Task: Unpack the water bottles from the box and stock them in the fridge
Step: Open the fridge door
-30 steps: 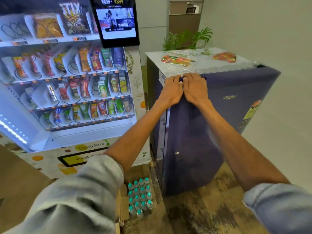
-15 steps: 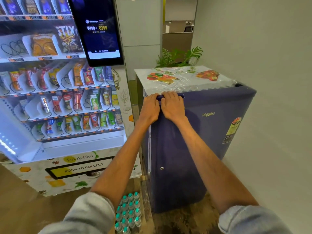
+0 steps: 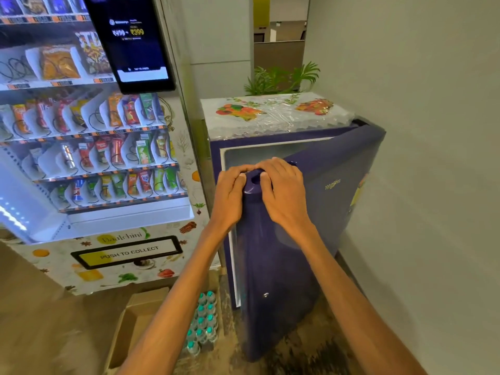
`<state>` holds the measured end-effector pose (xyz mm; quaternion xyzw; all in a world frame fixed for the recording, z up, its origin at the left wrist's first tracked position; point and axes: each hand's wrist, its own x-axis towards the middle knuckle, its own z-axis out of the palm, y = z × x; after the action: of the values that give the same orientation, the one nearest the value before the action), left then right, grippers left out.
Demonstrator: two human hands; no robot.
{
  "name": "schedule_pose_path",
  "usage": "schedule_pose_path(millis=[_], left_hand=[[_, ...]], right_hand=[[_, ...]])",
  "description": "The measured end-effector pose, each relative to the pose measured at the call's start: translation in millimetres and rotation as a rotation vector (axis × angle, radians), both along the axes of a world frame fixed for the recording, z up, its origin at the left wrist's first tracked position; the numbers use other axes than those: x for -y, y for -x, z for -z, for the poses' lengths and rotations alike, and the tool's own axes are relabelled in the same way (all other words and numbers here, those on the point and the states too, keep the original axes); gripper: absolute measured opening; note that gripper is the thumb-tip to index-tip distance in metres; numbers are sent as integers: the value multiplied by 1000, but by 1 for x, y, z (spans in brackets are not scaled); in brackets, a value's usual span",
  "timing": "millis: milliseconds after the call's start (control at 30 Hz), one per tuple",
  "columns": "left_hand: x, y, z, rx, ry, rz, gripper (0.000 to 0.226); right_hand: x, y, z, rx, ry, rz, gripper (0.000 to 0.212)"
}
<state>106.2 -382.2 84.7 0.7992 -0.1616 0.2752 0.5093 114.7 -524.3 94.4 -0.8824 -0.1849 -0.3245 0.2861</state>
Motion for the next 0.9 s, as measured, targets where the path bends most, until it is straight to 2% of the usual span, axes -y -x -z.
schedule_pose_path(millis=[200, 300, 400, 467, 600, 900], left_hand=[[54, 30, -18, -275, -4, 273, 43], [88, 33, -27, -357, -113, 432, 49], [134, 37, -31, -402, -220, 558, 49], [164, 37, -29, -378, -290, 586, 48], [222, 24, -25, -204, -540, 541, 50], [325, -1, -38, -40, -757, 605, 49]], right_hand=[[59, 56, -4, -117, -157, -28, 57], [96, 82, -3, -176, -202, -49, 67], [134, 110, -1, -265, -273, -39, 65], [161, 127, 0, -339, -347, -30, 65], [222, 156, -2, -465, -428, 29, 57], [341, 192, -23, -672, -262, 270, 58]])
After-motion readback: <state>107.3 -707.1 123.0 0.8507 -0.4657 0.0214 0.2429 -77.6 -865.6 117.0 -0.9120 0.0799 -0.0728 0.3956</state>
